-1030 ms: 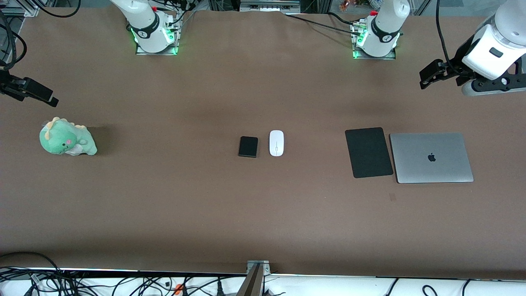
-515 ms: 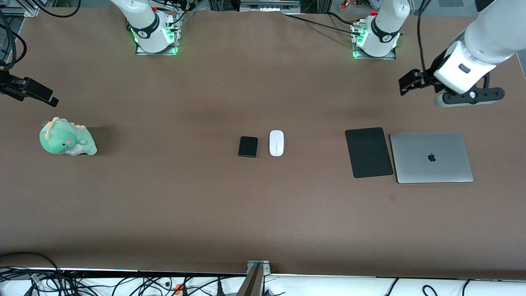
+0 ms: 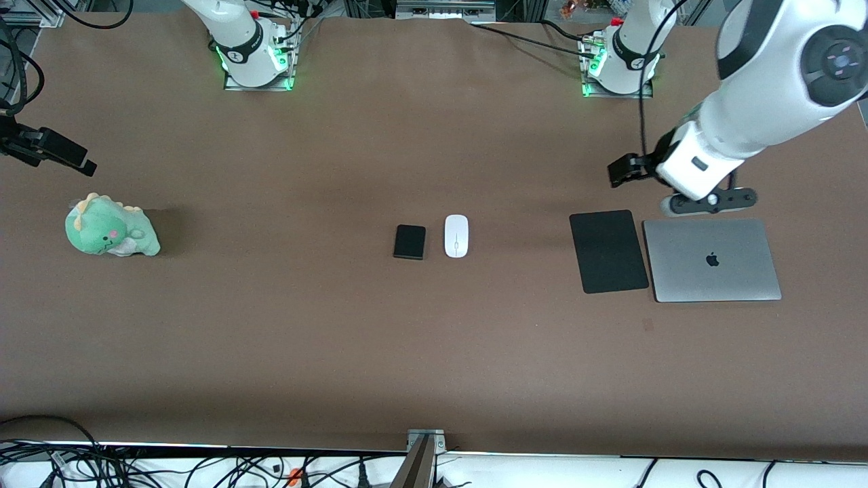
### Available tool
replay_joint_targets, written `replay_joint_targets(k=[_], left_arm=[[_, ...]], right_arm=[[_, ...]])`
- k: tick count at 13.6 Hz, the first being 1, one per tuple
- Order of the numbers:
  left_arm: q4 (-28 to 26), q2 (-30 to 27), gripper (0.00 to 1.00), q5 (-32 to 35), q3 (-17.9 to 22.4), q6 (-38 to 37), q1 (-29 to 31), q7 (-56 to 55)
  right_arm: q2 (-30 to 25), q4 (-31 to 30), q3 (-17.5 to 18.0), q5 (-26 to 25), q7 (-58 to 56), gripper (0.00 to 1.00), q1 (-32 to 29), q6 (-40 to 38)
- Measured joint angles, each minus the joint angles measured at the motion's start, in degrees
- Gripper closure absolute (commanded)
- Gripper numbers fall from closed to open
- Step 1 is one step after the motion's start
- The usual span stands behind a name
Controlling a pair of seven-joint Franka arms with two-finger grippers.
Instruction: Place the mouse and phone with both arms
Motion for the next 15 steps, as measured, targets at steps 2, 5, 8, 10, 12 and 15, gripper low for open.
replay_joint_targets(k=[2,5,8,10,12,15], left_arm=[[-0.2,2.4,0.00,0.0,-3.5,3.6,-0.1,-5.6],[-0.3,6.6,0.00,0.0,-7.3,8.2,-0.7,-10.3],[-0.3,10.4,0.00,0.0,-7.9,12.8,-3.4,-13.0],[-0.3,12.5,0.00,0.0,-7.9,14.9,-5.2,-14.4],[-0.4,14.4,0.00,0.0,-7.9,17.2,-6.7,-15.4],[-0.4,17.3,0.00,0.2,-7.9,20.9,-9.0,-16.8]], right_arm=[[0.0,0.0,0.0,0.0,0.0,0.00,0.0,0.0],[0.6,-0.2,0.1,0.0,0.0,0.00,0.0,0.0],[2.4,-0.4,0.5,0.1,-0.1,0.00,0.2,0.3],[3.7,-0.4,0.8,0.2,-0.1,0.00,0.4,1.1],[4.8,-0.4,0.9,0.2,-0.1,0.00,1.1,1.5],[6.4,-0.4,1.0,0.2,-0.1,0.00,1.5,2.0]])
